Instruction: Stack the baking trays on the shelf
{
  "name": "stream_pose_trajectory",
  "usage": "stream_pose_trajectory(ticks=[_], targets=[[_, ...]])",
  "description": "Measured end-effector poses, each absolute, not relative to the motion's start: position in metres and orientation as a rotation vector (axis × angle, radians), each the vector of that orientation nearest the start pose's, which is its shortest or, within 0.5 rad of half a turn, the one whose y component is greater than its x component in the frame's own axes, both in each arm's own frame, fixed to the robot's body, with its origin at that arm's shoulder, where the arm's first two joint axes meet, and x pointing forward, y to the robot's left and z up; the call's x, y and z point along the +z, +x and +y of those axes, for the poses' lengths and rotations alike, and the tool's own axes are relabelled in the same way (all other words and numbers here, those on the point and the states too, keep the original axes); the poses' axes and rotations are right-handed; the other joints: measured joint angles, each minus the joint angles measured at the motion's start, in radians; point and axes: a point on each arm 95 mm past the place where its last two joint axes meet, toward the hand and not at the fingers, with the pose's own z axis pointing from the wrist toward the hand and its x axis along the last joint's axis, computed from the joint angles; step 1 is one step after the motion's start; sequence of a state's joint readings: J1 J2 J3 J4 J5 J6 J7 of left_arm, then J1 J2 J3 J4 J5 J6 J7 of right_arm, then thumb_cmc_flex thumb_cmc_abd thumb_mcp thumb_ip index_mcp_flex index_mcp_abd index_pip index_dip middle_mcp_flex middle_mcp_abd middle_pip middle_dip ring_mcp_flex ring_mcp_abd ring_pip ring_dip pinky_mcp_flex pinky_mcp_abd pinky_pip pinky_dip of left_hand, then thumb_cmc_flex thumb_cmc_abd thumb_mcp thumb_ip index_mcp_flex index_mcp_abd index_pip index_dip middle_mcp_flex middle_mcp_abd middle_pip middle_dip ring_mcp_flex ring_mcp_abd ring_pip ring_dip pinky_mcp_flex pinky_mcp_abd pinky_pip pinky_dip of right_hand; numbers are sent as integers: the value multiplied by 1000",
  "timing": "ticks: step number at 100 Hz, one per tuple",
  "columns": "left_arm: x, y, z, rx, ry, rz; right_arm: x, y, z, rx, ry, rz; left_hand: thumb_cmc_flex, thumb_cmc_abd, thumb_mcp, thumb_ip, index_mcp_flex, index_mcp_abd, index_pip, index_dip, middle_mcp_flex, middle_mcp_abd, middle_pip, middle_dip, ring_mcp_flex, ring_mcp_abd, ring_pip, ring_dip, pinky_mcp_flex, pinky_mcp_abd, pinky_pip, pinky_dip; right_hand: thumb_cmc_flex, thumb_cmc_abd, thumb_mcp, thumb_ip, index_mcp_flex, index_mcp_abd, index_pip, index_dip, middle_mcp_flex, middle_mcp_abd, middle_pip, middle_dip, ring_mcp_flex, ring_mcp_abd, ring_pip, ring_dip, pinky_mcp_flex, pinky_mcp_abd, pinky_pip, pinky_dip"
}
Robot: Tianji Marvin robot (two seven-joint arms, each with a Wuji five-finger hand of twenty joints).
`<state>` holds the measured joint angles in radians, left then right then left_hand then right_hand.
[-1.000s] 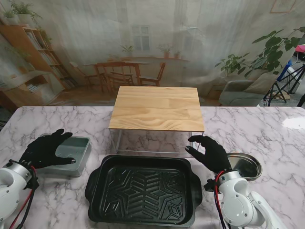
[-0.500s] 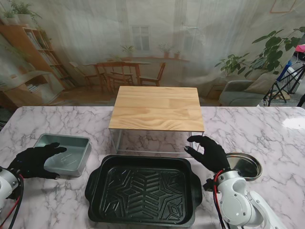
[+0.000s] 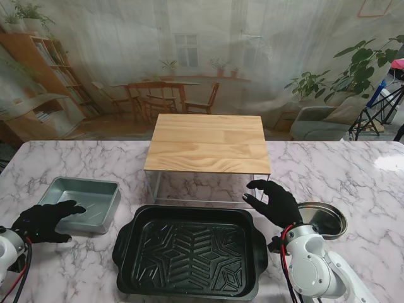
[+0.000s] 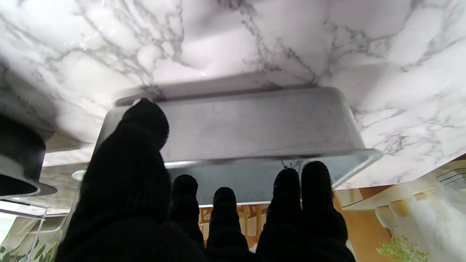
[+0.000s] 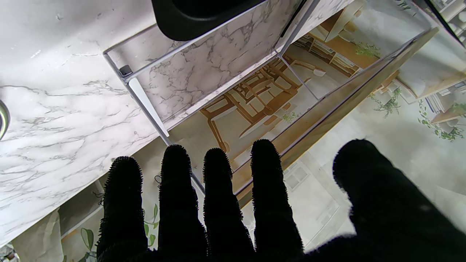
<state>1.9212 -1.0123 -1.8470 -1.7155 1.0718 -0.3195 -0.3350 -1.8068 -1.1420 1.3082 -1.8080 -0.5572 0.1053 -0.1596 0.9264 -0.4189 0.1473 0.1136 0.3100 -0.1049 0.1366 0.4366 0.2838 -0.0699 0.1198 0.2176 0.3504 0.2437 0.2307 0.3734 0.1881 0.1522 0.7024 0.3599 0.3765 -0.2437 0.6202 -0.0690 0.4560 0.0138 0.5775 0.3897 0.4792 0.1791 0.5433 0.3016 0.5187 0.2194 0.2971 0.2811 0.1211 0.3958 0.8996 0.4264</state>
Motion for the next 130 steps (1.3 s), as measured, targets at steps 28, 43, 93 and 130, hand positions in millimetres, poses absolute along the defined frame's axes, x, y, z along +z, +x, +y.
stream_pose_trajectory(ticks=[28,43,93,130], targets=[[-327,331,201,-976,-1385,1707,-319,346,-3,1719,1698,1014,65,52,4,0,37,-1,2,-7,19,-26,34,18,0,-13,-2,11,-28,-13,-7,2,0,0,0,0,0,0,0,0,0,0,0,0,0,0,0,0,-1,0,-2,0],[-334,335,199,-961,-1393,1716,-319,346,-2,1715,1701,1017,79,64,3,0,51,-1,24,-7,43,-36,44,29,0,-16,-2,11,-19,-24,-7,2,0,0,0,0,0,0,0,0,0,0,0,0,0,0,0,0,-1,0,-2,0],[-344,343,196,-902,-1408,1751,-322,349,0,1700,1713,1031,191,139,79,12,99,4,90,37,92,-23,68,62,27,-71,-2,47,-19,-83,18,2,0,0,0,0,0,0,0,0,0,0,0,0,0,0,0,0,-1,0,-8,0],[-353,349,194,-869,-1429,1730,-323,350,1,1692,1719,1040,283,230,116,-33,85,-25,89,14,127,-21,95,66,115,-114,15,64,32,-99,80,24,0,0,0,0,0,0,0,0,0,0,0,0,0,0,0,0,-1,0,-8,0]])
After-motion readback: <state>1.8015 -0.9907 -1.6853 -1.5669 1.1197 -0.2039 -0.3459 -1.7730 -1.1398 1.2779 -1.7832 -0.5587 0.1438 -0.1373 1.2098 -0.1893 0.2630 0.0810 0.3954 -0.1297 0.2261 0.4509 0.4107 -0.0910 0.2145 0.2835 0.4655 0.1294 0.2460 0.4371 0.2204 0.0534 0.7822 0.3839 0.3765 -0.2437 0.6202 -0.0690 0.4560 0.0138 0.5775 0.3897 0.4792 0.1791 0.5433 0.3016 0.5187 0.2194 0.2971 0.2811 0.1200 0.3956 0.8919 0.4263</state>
